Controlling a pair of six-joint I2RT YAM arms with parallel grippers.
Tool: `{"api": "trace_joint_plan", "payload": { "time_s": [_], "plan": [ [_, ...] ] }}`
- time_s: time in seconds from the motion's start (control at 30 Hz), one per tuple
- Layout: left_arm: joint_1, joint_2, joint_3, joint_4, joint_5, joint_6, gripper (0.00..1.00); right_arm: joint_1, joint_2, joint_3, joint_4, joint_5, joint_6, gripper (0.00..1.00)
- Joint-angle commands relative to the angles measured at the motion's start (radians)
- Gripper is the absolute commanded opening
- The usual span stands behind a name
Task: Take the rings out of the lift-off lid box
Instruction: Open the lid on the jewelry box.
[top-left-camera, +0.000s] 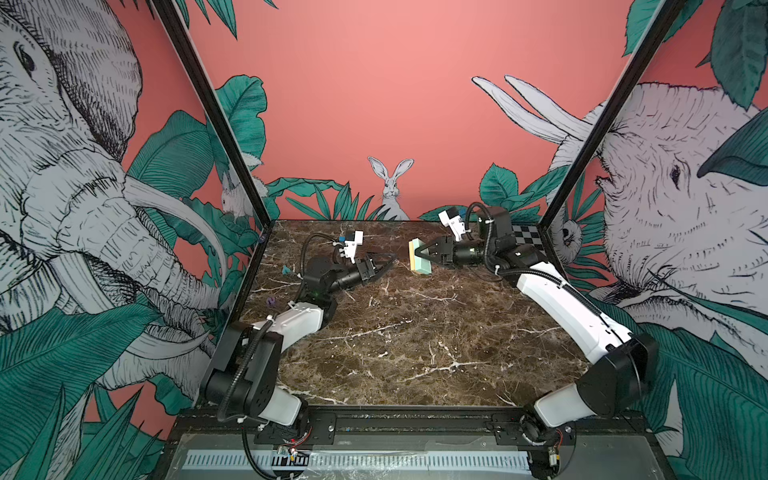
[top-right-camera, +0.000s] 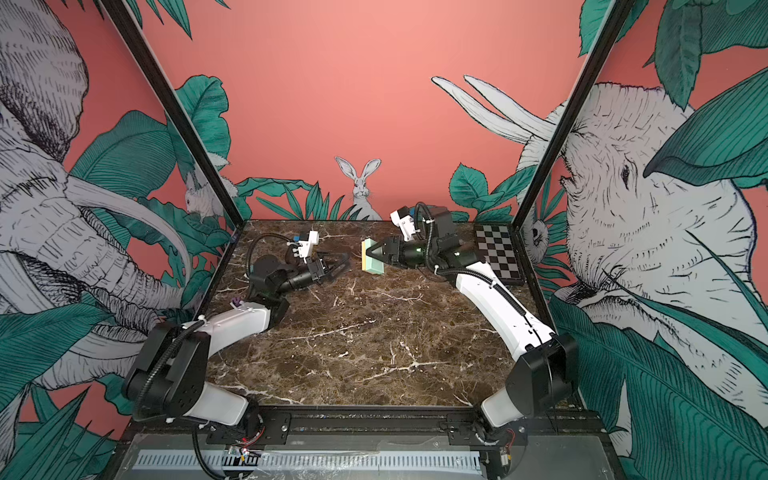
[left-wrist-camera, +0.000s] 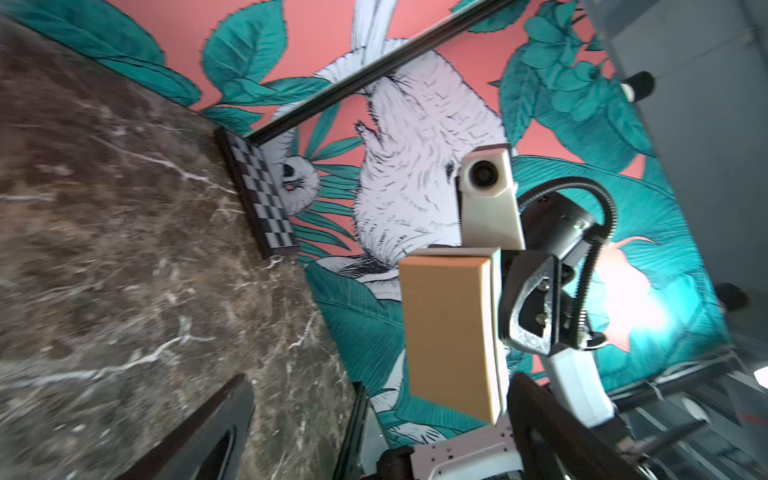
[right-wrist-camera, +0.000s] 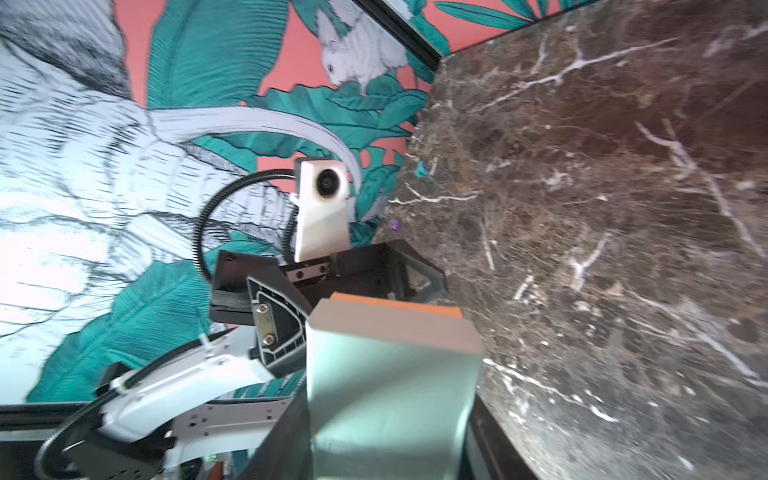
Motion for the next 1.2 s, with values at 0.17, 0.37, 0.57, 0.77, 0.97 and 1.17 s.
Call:
{"api": "trace_joint_plan", "payload": {
  "time_s": [0.17, 0.37, 0.57, 0.77, 0.97, 1.17],
  "plan": [
    [-0.050, 0.032, 0.090, 0.216, 0.050, -0.144, 0.99, -0.004, -0.019, -0.061, 0.291, -0.121, 0.171, 0.49],
    [-0.054, 0.064, 0.086, 0.284, 0.043, -0.191, 0.95, -0.005, -0.009, -0.070, 0.378, -0.135, 0.227, 0.49],
    [-0.054, 0.087, 0.090, 0.331, 0.035, -0.223, 0.87, -0.006, -0.003, -0.075, 0.389, -0.144, 0.231, 0.49],
    [-0.055, 0.088, 0.098, 0.338, 0.052, -0.230, 0.81, -0.006, -0.001, -0.081, 0.375, -0.139, 0.219, 0.49],
    [-0.058, 0.087, 0.102, 0.338, 0.068, -0.235, 0.83, -0.007, 0.002, -0.082, 0.393, -0.141, 0.229, 0.49],
    [-0.064, 0.085, 0.114, 0.338, 0.079, -0.235, 0.90, -0.006, 0.005, -0.095, 0.420, -0.141, 0.244, 0.49]
  ]
}}
